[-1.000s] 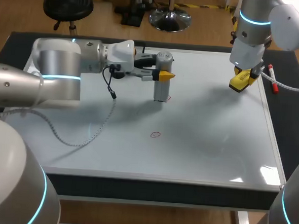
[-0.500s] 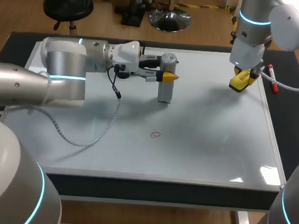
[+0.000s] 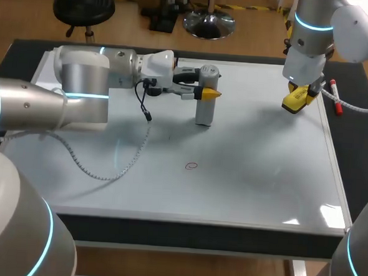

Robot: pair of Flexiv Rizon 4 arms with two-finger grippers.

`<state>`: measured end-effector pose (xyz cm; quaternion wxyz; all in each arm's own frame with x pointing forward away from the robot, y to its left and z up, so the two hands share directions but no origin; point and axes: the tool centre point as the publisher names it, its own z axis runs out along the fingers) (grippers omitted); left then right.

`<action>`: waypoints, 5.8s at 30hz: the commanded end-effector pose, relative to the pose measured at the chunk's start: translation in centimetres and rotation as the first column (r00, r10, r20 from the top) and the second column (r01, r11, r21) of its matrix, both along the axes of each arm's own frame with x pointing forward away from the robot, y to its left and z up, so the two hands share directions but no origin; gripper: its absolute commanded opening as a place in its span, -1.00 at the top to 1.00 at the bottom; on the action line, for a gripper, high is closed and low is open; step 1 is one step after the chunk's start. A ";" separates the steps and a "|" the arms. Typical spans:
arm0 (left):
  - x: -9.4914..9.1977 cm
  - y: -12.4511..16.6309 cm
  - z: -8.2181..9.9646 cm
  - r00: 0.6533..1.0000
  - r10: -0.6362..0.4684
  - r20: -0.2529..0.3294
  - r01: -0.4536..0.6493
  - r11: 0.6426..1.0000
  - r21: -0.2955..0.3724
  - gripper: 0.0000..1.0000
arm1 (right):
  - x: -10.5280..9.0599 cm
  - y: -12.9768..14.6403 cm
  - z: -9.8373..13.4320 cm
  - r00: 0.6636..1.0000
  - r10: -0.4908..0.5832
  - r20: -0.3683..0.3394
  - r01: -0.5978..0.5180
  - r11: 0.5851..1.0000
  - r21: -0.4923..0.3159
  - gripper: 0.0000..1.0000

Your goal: Pick up the inspection probe, press it on each red-marked spot on the whiteboard one by one, put down the probe, pick up the eraser, and wipe off all the red marks.

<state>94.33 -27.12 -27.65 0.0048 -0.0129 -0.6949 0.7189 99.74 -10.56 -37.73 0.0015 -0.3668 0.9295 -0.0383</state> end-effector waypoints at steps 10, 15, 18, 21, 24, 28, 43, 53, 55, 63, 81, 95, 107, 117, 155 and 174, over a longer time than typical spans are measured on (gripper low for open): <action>0.1 -0.1 -0.2 1.000 0.001 -0.009 -0.001 1.000 0.006 1.00 | 0.1 0.0 0.1 1.000 0.001 -0.002 -0.001 1.000 -0.004 1.00; 0.1 -0.2 -0.2 1.000 -0.001 -0.007 0.001 1.000 0.007 1.00 | 0.1 0.0 0.1 1.000 0.001 -0.002 -0.001 1.000 -0.004 1.00; 0.2 -0.2 -0.3 1.000 -0.001 -0.007 0.001 1.000 0.008 1.00 | 0.1 0.0 0.1 1.000 0.001 -0.002 -0.001 1.000 -0.004 1.00; 0.2 -0.2 -0.3 1.000 -0.001 -0.009 0.001 1.000 0.011 1.00 | 0.1 0.0 0.1 1.000 0.001 -0.002 -0.001 1.000 -0.004 1.00; 0.2 -0.2 -0.5 1.000 -0.001 -0.011 0.001 1.000 0.013 1.00 | 0.1 0.0 0.1 1.000 0.001 -0.002 -0.001 1.000 -0.004 1.00; 0.2 -0.1 -0.6 1.000 -0.001 -0.013 0.001 1.000 0.015 1.00 | 0.1 0.0 0.1 1.000 0.001 -0.002 -0.001 1.000 -0.004 1.00; 0.5 0.1 -0.4 1.000 0.006 -0.009 -0.006 1.000 0.017 1.00 | 0.1 0.0 0.1 1.000 0.001 -0.002 -0.001 1.000 -0.004 1.00; 1.8 0.5 3.5 0.999 -0.022 0.025 0.022 1.000 0.003 1.00 | 0.1 0.0 0.1 1.000 0.001 -0.002 -0.001 1.000 -0.004 1.00; 2.1 0.6 4.2 0.999 -0.032 0.036 0.032 0.999 0.008 1.00 | 0.1 0.0 0.1 1.000 0.001 -0.002 -0.001 1.000 -0.004 1.00; 4.6 1.4 7.4 0.996 -0.056 0.067 0.055 0.998 0.018 1.00 | 0.1 0.0 0.1 1.000 0.001 -0.002 -0.001 1.000 -0.004 1.00; 11.5 1.9 12.5 0.978 -0.164 0.128 0.163 0.986 0.021 1.00 | 0.1 0.0 0.1 1.000 0.001 -0.002 -0.001 1.000 -0.004 1.00; 14.3 2.1 12.6 0.943 -0.314 0.107 0.311 0.949 0.047 1.00 | 0.1 0.0 0.1 1.000 0.001 -0.002 -0.001 1.000 -0.004 1.00; 15.6 2.8 12.2 0.922 -0.375 0.094 0.372 0.927 0.053 1.00 | 0.1 0.0 0.1 1.000 0.001 -0.002 -0.001 1.000 -0.004 1.00; 16.1 3.0 12.1 0.924 -0.374 0.078 0.372 0.927 0.036 1.00 | 0.1 0.0 0.1 1.000 0.001 -0.002 -0.001 1.000 -0.004 1.00; 16.1 3.0 12.1 0.924 -0.374 0.078 0.372 0.927 0.036 1.00 | -0.2 2.2 0.9 0.998 0.064 0.018 -0.064 0.998 -0.013 1.00; 16.1 3.0 12.1 0.924 -0.374 0.078 0.372 0.927 0.036 1.00 | -3.5 15.2 0.9 0.919 0.395 0.011 -0.393 0.917 -0.064 1.00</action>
